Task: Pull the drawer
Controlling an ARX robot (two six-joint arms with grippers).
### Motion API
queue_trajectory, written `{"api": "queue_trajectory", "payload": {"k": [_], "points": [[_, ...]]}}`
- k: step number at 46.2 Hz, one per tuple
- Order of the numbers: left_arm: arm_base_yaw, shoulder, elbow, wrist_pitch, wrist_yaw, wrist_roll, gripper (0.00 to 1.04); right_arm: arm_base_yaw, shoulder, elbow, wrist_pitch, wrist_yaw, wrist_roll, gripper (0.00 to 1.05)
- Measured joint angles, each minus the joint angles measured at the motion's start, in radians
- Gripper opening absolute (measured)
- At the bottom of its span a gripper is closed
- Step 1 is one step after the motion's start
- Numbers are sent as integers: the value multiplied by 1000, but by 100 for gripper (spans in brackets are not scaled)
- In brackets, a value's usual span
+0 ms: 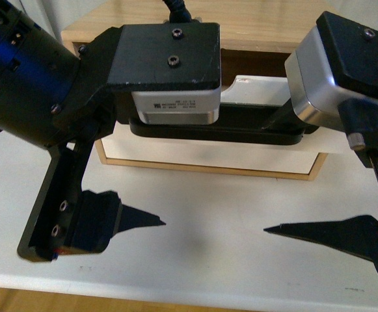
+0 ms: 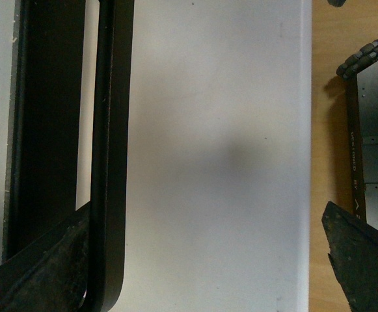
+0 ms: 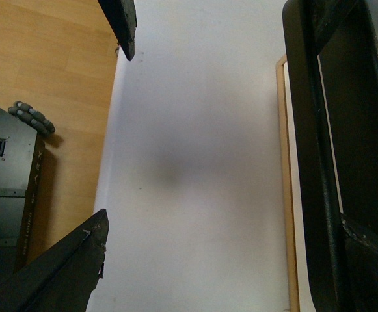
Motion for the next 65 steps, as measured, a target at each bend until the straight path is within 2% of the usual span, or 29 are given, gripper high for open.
{"api": "queue_trajectory", "payload": {"k": [10,18,30,39,45,53,57,62,65], "points": [[-26,-62,-60,18,-24,-21,99,15,-50,-50,21,5,23,96],[-33,-109,-129,167,-8,-67,99,6,-79,-90,129,-8,108,96],[-34,-286,-245,361,5,-227,99,-79,-254,-139,195,-84,235,96],[8,-437,-346,475,-21,-356,99,-157,-361,-207,412,-87,414,96],[57,-609,-454,549,-114,-469,99,-249,-469,-275,593,-129,631,96],[106,-763,-542,607,-206,-577,99,-334,-614,-358,695,-125,823,96],[157,-912,-586,600,-259,-706,99,-393,-726,-443,758,-125,964,96],[174,-1140,-655,534,-396,-869,99,-499,-895,-554,743,-129,1122,96],[208,-1277,-696,475,-488,-971,99,-575,-982,-600,734,-167,1205,96]]}}
